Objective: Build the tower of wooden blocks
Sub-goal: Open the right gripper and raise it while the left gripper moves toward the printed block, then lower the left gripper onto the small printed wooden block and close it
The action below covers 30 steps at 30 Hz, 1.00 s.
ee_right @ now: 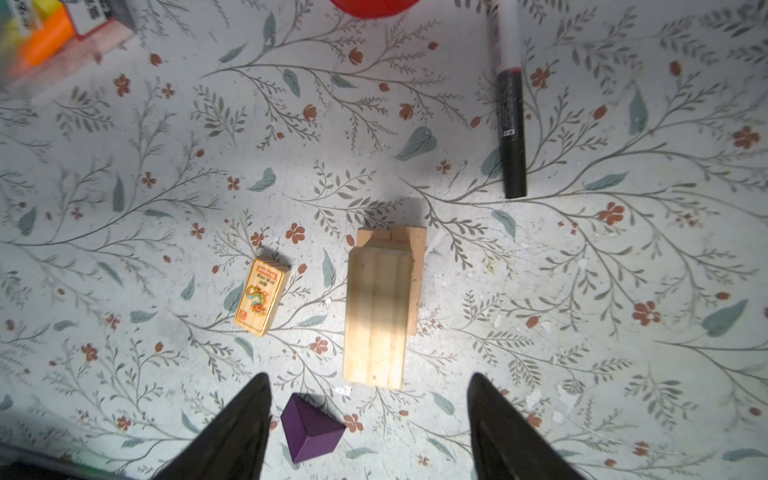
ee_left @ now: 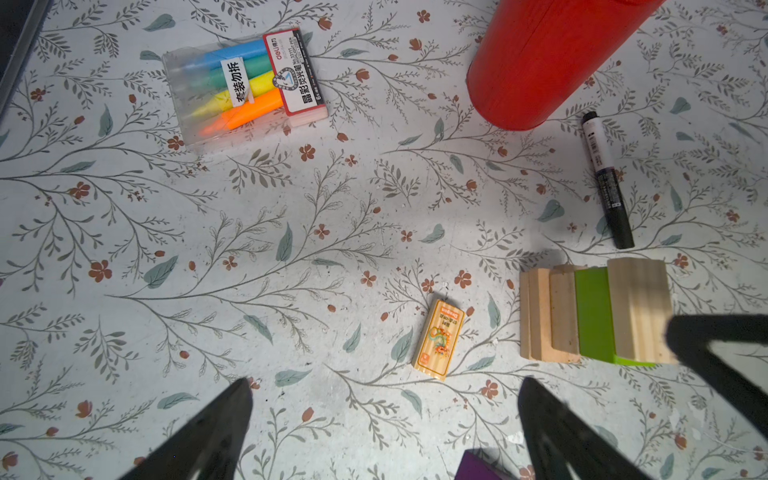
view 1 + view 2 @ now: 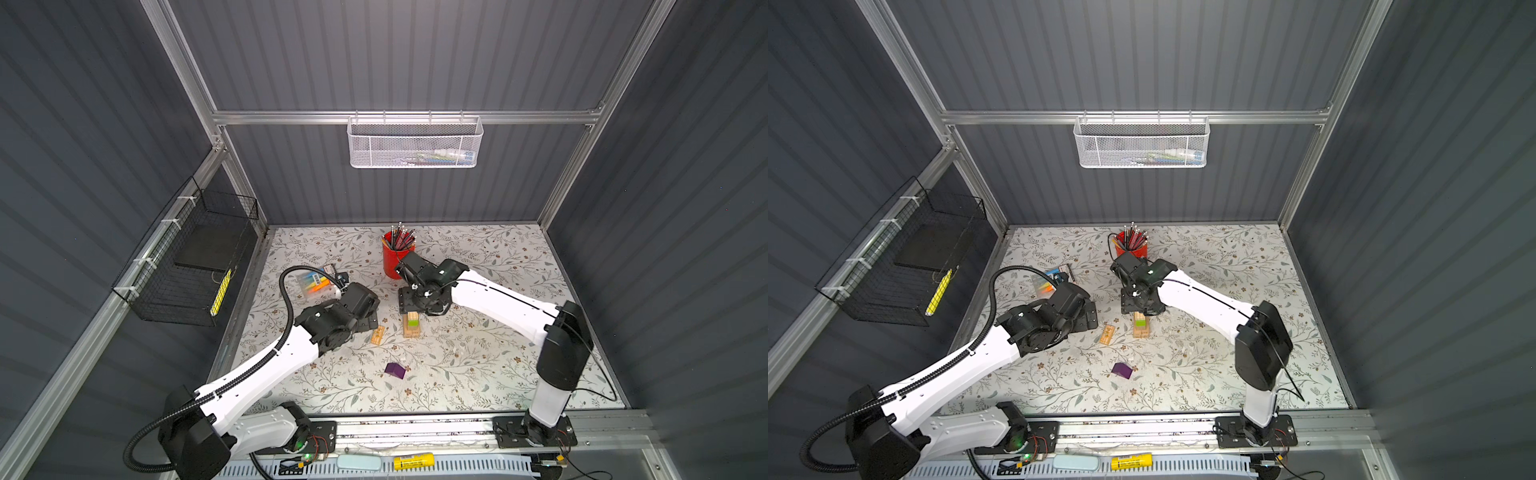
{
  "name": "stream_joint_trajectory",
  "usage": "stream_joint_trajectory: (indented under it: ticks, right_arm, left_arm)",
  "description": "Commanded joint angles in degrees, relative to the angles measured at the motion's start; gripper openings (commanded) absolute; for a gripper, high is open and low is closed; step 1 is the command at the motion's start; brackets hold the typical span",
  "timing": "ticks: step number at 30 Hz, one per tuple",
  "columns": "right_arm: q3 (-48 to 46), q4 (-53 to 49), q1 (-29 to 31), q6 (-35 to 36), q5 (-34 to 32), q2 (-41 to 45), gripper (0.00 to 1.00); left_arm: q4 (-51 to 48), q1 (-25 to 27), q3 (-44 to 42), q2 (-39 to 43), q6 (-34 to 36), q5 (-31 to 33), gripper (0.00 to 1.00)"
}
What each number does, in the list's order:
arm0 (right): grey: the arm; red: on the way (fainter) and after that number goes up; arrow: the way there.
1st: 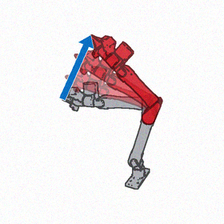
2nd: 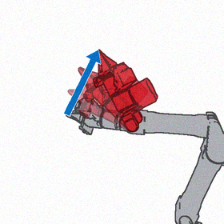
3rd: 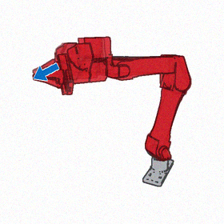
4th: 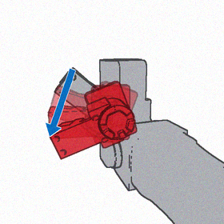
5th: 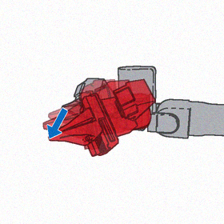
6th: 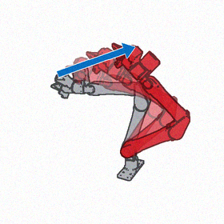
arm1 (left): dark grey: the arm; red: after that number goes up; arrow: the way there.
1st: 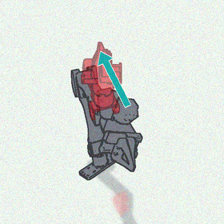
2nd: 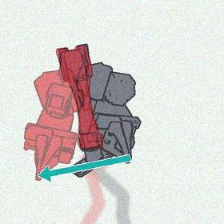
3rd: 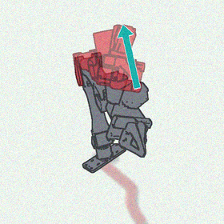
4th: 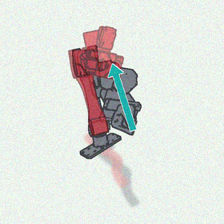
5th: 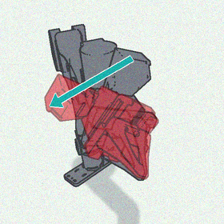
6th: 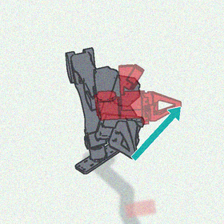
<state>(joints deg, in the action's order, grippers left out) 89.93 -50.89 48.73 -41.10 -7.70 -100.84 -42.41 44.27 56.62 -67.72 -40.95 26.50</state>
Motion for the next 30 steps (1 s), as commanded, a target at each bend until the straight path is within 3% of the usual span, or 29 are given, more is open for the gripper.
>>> stream_joint_trajectory:
  ticks: [1, 8, 16, 30]
  right_arm:
    - [-3.8, 1.6, -0.7, 1.6, 0.4, 4.7, 0.80]
    - [-15.4, 8.5, -1.8, 4.9, 2.4, 15.1, 0.98]
    - [-28.9, 18.9, -3.3, 6.1, 6.7, 24.1, 0.99]
    - [-38.2, 25.4, -6.4, 3.9, 8.4, 29.2, 0.99]
  left_arm:
    - [-1.2, -0.4, 2.0, -1.3, 4.0, -1.6, 1.00]
    - [1.0, -0.7, 2.1, -6.5, 8.6, -6.9, 0.99]
    - [4.6, -0.9, 2.5, -14.3, 11.2, -11.7, 0.97]
    - [8.3, -1.4, 5.0, -27.0, 11.7, -15.2, 0.75]
